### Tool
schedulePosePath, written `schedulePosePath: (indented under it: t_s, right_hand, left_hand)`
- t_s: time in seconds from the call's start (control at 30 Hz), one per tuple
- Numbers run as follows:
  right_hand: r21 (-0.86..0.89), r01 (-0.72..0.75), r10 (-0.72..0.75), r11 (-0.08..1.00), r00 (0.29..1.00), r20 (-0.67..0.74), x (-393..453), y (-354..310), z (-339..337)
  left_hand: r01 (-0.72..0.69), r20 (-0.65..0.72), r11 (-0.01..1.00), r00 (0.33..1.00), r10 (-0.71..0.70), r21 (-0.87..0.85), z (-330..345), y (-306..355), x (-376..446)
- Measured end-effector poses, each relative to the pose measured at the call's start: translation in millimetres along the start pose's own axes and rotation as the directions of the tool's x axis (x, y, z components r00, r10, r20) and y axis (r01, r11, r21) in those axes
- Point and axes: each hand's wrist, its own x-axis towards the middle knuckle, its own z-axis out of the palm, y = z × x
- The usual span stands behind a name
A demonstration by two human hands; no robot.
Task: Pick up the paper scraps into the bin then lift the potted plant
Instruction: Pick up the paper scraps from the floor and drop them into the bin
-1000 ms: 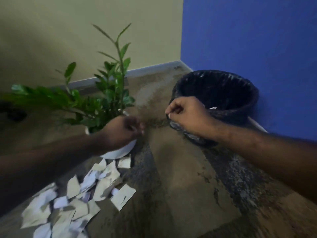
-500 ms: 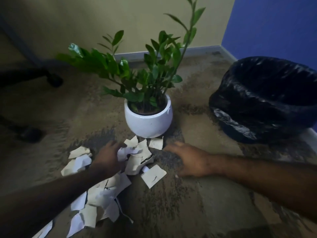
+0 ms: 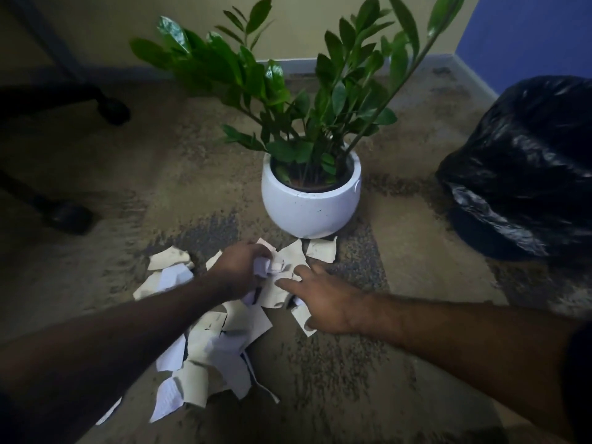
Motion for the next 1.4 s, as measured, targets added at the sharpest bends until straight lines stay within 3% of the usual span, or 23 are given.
schedulePosePath:
  t_s: [0.2,0.43,0.6,0.77,1.03,1.4]
  right_hand:
    - [0.06,-0.03,0.028,0.998,0.999,0.043,-3.5,-2.6,-3.0]
    - [0.061,-0.118,0.111,0.991,0.988,0.109,-26.0,-17.2,-28.6]
    - [0.016,-0.12,0.119,0.993,0.991,0.058,-26.4,-20.8,-74.5]
    - [0.035,-0.18,0.18,0.983,0.984,0.015,-37.2,-26.4,-109.1]
    - [0.059,-0.34,0.344,0.939,0.935,-0.083,-69.6,-7.6,-119.0]
    - [0.125,-0.387,0.4,0.913,0.911,-0.102,-62.8,17.3,-112.0]
  left_hand:
    - [0.11,-0.014,0.968,0.993,-0.116,-0.224,-3.9,2.4,-11.1]
    - [0.071,-0.004,0.928,0.997,-0.078,-0.365,-28.8,25.1,-31.5]
    - [0.026,-0.06,0.954,0.997,-0.046,-0.297,-41.1,32.2,-39.8]
    - [0.08,-0.104,0.919,0.986,-0.13,-0.386,-58.6,54.7,-40.5]
    - [-0.039,-0.137,0.948,0.991,-0.005,-0.316,-62.5,97.6,-48.0]
    - [0.072,-0.108,0.949,0.988,-0.11,-0.308,-85.7,75.9,-79.9]
